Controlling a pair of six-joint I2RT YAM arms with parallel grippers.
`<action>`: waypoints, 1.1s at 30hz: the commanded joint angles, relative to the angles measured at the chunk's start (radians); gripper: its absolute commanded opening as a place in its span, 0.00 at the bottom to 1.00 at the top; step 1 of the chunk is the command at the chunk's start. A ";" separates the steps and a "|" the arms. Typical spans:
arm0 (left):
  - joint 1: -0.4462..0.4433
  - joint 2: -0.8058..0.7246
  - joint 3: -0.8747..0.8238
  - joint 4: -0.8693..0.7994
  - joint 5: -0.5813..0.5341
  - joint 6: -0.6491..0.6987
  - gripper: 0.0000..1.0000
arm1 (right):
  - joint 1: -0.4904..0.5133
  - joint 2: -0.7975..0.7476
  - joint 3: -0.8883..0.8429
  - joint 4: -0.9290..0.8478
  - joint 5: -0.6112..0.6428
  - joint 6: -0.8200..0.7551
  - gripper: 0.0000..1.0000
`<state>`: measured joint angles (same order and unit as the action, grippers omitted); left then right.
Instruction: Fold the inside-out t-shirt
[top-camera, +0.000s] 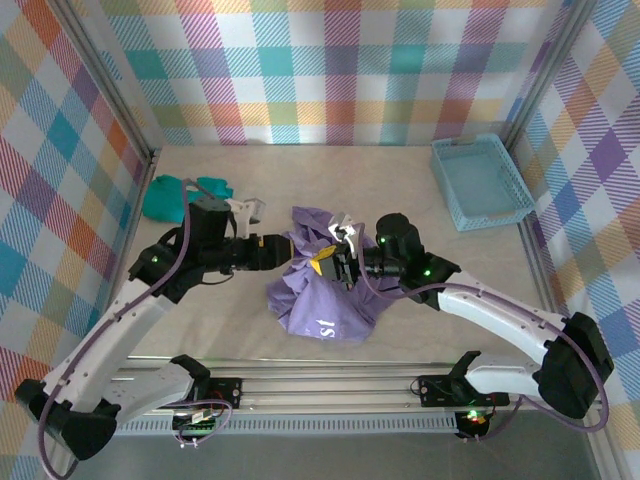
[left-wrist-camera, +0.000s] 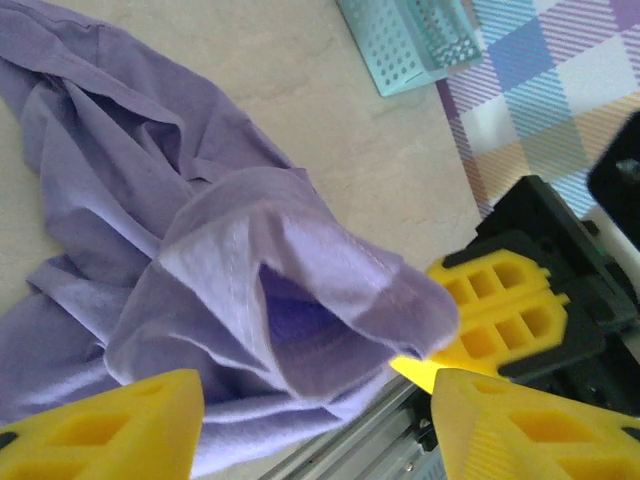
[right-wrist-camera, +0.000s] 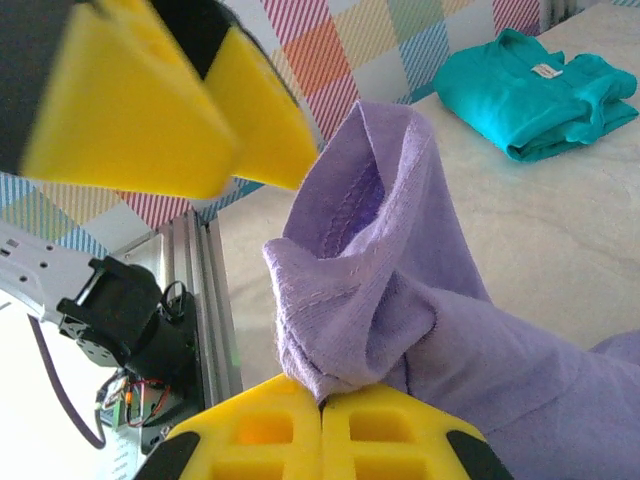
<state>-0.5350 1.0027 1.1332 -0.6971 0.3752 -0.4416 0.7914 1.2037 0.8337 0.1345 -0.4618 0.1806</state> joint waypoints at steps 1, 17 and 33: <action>-0.004 0.004 -0.028 0.031 0.020 -0.033 0.64 | -0.005 0.002 0.005 0.070 -0.015 0.035 0.00; 0.007 0.112 -0.001 0.164 0.107 0.017 0.00 | -0.069 -0.145 -0.031 -0.093 -0.061 -0.045 0.04; 0.066 0.040 0.090 0.067 0.091 0.185 0.00 | -0.169 -0.221 -0.132 0.184 -0.328 0.150 0.02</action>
<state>-0.5053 1.0439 1.1683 -0.5419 0.6380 -0.2741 0.6376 1.0191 0.7216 0.1898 -0.7216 0.2775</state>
